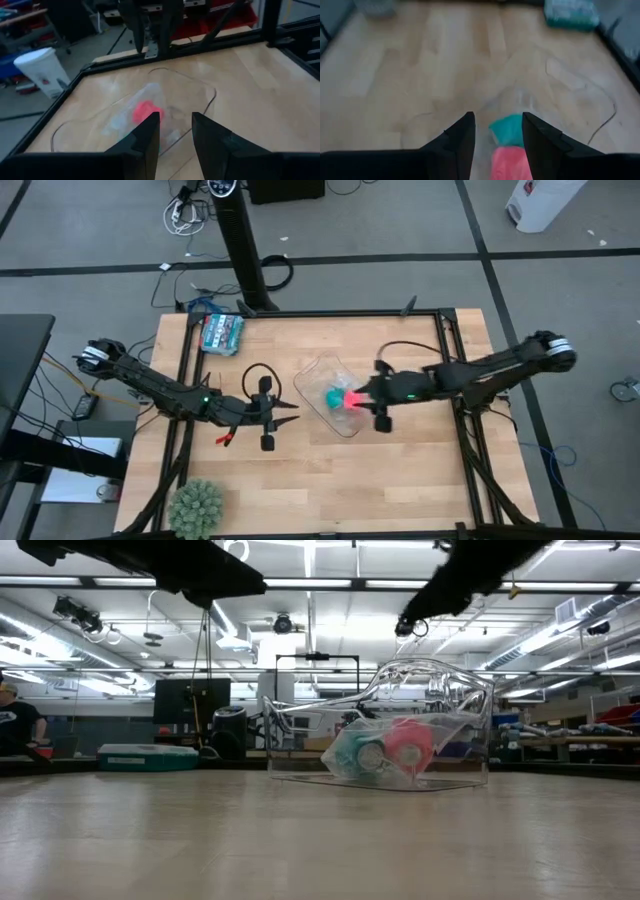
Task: Roll bandage
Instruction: Return to Home Position
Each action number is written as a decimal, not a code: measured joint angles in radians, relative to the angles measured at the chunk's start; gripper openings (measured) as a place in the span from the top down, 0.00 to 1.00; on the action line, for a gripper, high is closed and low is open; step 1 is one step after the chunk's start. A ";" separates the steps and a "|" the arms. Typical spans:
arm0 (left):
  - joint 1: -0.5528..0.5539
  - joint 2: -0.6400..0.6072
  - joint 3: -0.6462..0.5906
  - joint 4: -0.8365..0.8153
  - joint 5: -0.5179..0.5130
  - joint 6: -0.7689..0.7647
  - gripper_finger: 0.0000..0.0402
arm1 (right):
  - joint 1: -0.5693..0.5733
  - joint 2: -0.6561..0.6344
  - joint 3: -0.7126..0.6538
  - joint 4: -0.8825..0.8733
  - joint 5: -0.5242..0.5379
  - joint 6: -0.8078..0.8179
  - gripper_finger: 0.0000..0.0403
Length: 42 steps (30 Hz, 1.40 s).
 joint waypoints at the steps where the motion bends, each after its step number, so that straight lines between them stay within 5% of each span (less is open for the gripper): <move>1: -0.001 -0.006 0.000 -0.001 0.010 0.007 0.70 | 0.011 -0.048 -0.051 0.044 0.000 -0.001 0.62; 6: 0.000 -0.027 -0.046 0.038 0.116 0.009 0.70 | 0.058 -0.265 -0.280 0.166 0.003 0.035 0.62; 11: 0.001 -0.027 -0.228 0.324 0.280 -0.043 0.73 | 0.085 -0.427 -0.435 0.209 0.000 0.090 0.62; 20: 0.001 -0.028 -0.568 0.692 0.181 -0.214 0.81 | 0.104 -0.549 -0.557 0.210 0.002 0.218 0.62; 42: 0.002 -0.026 -0.573 0.699 0.188 -0.277 0.82 | 0.093 -0.525 -0.602 0.257 -0.004 0.322 0.62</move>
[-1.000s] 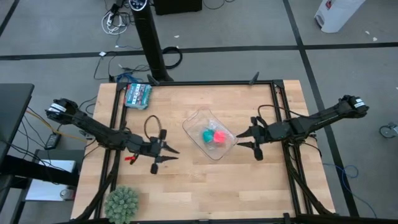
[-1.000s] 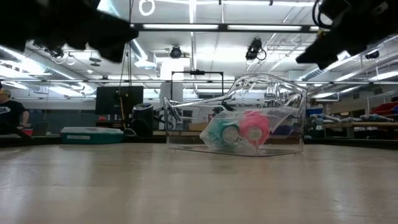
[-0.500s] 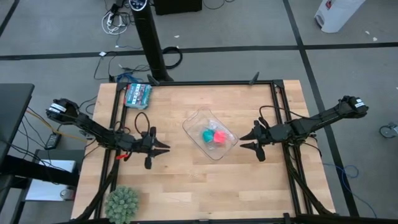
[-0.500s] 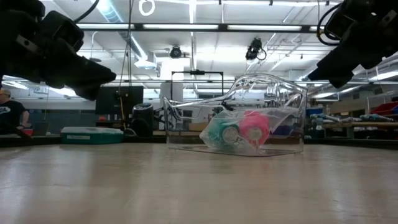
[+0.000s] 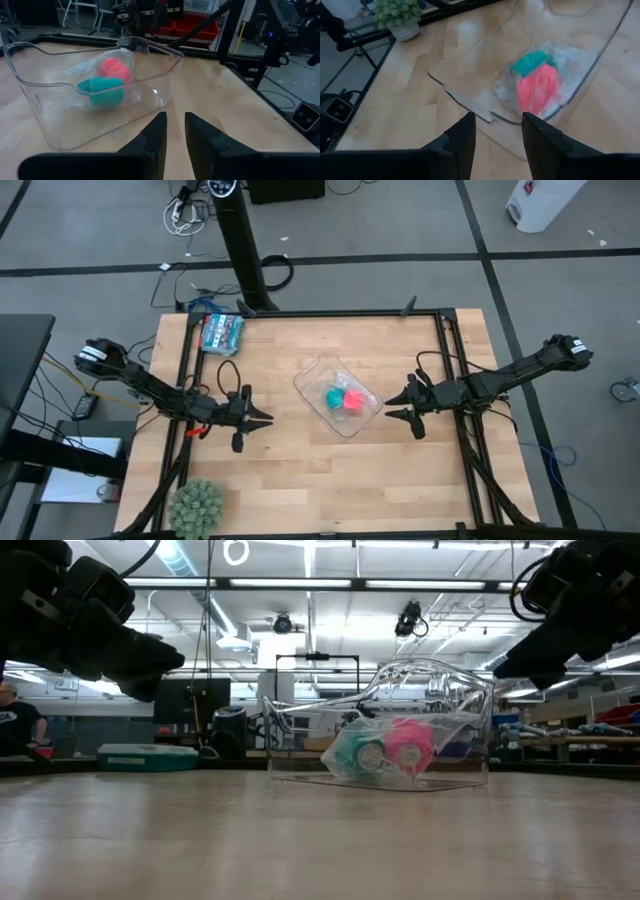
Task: Roll bandage
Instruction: Return to Home Position
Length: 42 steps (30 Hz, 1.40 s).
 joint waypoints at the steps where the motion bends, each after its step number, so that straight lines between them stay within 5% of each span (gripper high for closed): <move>1: 0.000 0.000 0.000 -0.003 0.000 0.000 0.82 | 0.000 -0.002 -0.018 0.028 0.003 0.000 0.62; 9: 0.000 -0.003 -0.003 -0.044 0.000 0.000 0.82 | 0.000 -0.008 -0.178 0.146 0.003 -0.001 0.62; 18: 0.000 -0.100 -0.004 -0.081 0.000 0.000 0.82 | 0.000 -0.008 -0.233 0.030 -0.003 -0.001 0.62; 31: 0.000 -0.356 -0.004 -0.322 0.000 0.000 0.82 | 0.000 -0.134 -0.234 0.030 -0.003 -0.001 0.62; 42: 0.000 -0.736 -0.004 -0.404 -0.001 0.000 0.82 | 0.000 -0.216 -0.235 0.027 -0.003 -0.001 0.62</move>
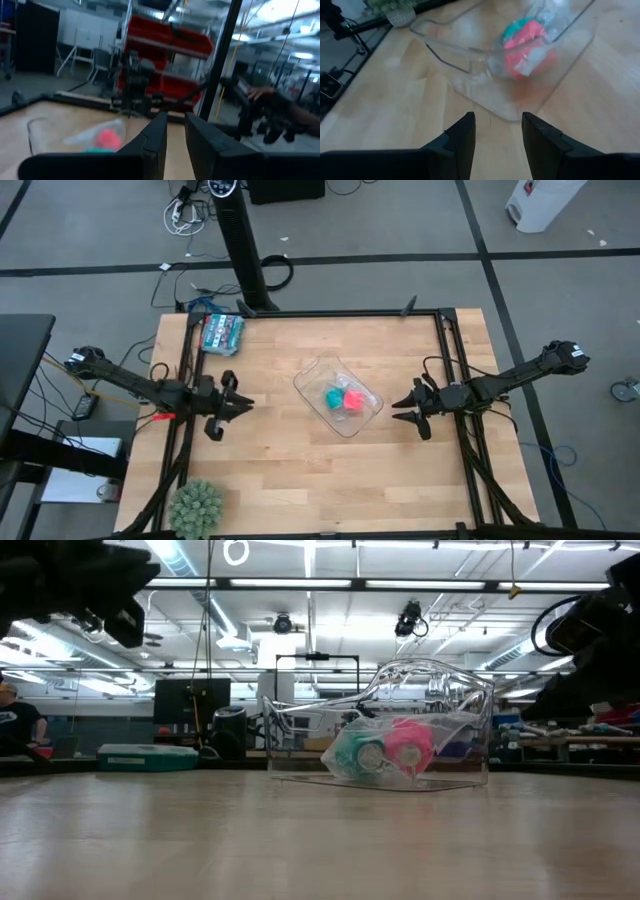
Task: Roll bandage
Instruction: Return to Home Position
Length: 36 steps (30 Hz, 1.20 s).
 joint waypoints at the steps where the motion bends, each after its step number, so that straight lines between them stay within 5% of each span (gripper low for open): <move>1: 0.000 -0.027 0.000 -0.004 0.000 0.000 0.82 | 0.000 -0.010 0.000 0.000 0.000 0.000 0.62; 18: 0.000 -0.314 0.000 -0.063 0.000 0.000 0.82 | 0.000 -0.465 -0.001 0.007 0.002 0.001 0.62; 24: 0.000 -0.435 -0.001 -0.338 0.000 0.000 0.82 | 0.004 -0.459 -0.001 0.066 0.006 0.001 0.62; 36: 0.000 -0.435 -0.001 -0.389 0.002 0.000 0.82 | 0.004 -0.443 -0.002 0.080 0.008 0.001 0.62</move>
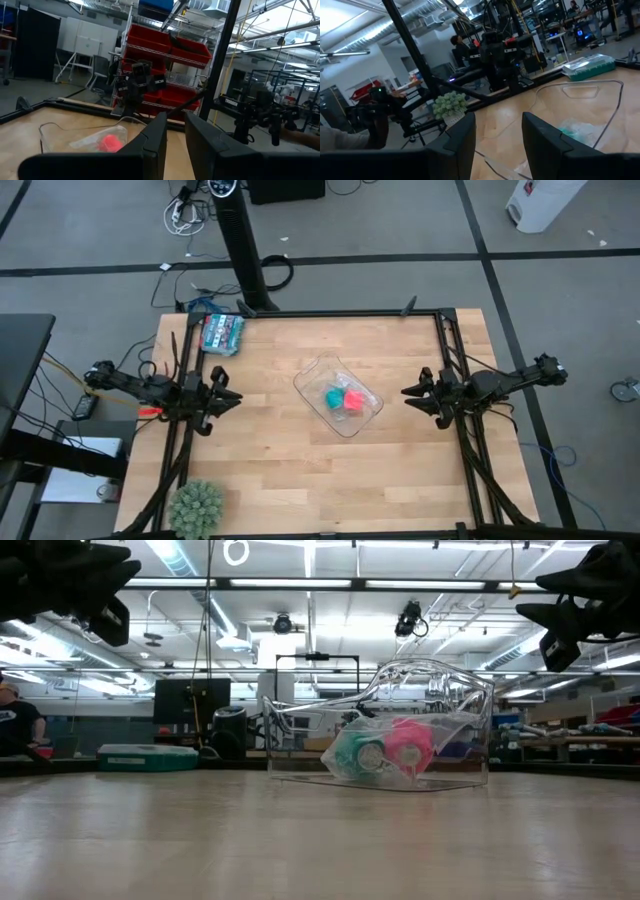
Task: Roll bandage
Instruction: Return to Home Position
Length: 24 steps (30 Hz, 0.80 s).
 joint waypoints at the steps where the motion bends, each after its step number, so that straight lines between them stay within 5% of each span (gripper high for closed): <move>1: 0.000 0.000 0.000 0.001 0.000 0.000 0.82 | 0.000 0.000 0.000 0.001 0.000 0.000 0.62; 24: 0.000 0.000 0.000 0.009 0.000 0.000 0.82 | 0.000 0.000 0.000 0.002 0.001 0.000 0.62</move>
